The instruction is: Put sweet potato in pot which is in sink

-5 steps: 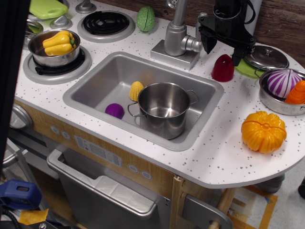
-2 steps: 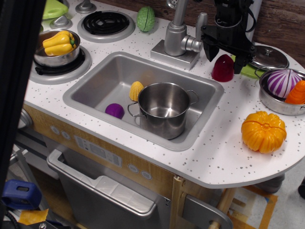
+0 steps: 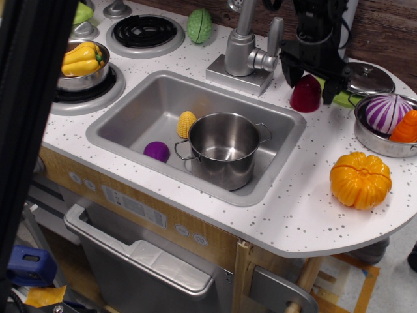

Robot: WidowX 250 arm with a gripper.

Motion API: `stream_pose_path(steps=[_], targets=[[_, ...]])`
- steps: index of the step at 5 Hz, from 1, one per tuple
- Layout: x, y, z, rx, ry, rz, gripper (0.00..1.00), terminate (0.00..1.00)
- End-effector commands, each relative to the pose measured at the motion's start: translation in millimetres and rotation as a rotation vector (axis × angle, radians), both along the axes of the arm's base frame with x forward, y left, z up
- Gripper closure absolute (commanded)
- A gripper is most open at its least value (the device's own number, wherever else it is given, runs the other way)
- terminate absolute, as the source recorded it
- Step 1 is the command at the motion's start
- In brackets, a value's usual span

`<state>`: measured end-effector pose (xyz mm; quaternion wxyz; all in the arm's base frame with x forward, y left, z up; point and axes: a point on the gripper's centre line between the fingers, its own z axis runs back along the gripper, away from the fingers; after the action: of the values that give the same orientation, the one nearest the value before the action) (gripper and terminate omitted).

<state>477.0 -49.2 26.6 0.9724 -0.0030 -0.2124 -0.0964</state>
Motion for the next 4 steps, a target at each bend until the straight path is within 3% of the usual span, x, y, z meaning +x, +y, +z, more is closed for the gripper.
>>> stream_pose_path(steps=[1, 2, 3, 4], targets=[[18.0, 1.3, 23.5, -0.013, -0.089, -0.016, 0.0, 0.0], [18.4, 0.8, 17.9, -0.024, -0.099, -0.004, 0.0, 0.0], [16.1, 0.7, 17.6, -0.023, -0.1, 0.001, 1.0, 0.0], [14.3, 1.6, 18.6, -0.02, -0.103, 0.008, 1.0, 0.0]])
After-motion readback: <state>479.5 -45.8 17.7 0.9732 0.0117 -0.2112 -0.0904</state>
